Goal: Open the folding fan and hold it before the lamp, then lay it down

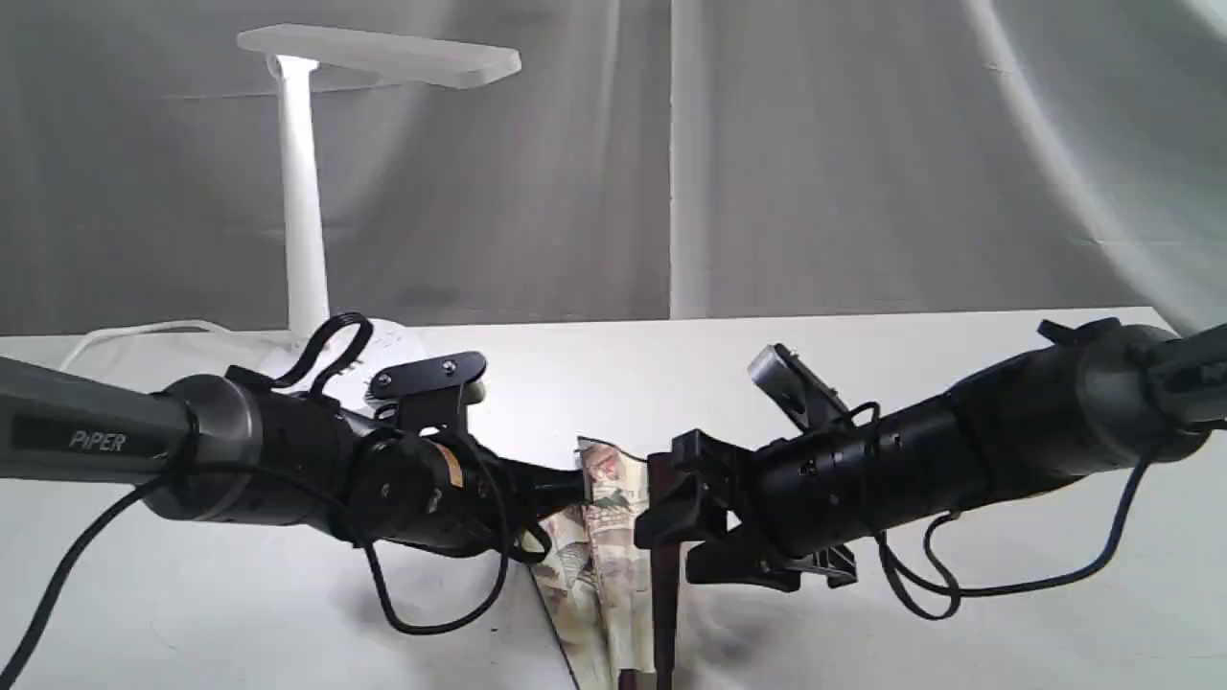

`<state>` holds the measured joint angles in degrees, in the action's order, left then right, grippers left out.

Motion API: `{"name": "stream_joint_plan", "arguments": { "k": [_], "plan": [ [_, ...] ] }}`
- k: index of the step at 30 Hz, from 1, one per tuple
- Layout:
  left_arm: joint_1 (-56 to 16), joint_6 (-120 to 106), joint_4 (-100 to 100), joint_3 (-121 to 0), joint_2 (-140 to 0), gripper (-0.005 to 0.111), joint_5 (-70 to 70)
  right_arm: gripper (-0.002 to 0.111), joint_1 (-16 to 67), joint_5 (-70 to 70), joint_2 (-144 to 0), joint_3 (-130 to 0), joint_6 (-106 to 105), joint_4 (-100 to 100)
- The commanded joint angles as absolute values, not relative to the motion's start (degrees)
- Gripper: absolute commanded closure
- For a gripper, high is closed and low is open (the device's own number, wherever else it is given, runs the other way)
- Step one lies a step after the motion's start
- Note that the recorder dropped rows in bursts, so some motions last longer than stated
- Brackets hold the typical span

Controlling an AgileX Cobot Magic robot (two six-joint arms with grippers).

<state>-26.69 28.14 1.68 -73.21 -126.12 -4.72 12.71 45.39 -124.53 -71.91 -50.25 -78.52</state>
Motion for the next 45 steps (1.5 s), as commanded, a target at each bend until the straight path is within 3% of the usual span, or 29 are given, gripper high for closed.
{"name": "stream_joint_plan", "arguments": {
  "k": [1, 14, 21, 45],
  "plan": [
    [-26.9, 28.5, 1.4, -73.0, -126.6, 0.107, -7.6, 0.048, 12.6, 45.6, -124.4, -72.1, -52.2, -79.2],
    [-26.9, 28.5, 1.4, -73.0, -126.6, 0.107, -7.6, 0.046, 14.2, 47.7, -124.4, -72.1, -52.5, -79.5],
    [-26.9, 28.5, 1.4, -73.0, -126.6, 0.107, -7.7, 0.036, 15.5, 45.8, -124.4, -72.1, -53.7, -80.2],
    [-26.9, 28.5, 1.4, -73.0, -126.6, 0.107, -7.7, 0.036, 15.5, 45.4, -124.7, -72.1, -53.9, -73.9]
  ]
}}
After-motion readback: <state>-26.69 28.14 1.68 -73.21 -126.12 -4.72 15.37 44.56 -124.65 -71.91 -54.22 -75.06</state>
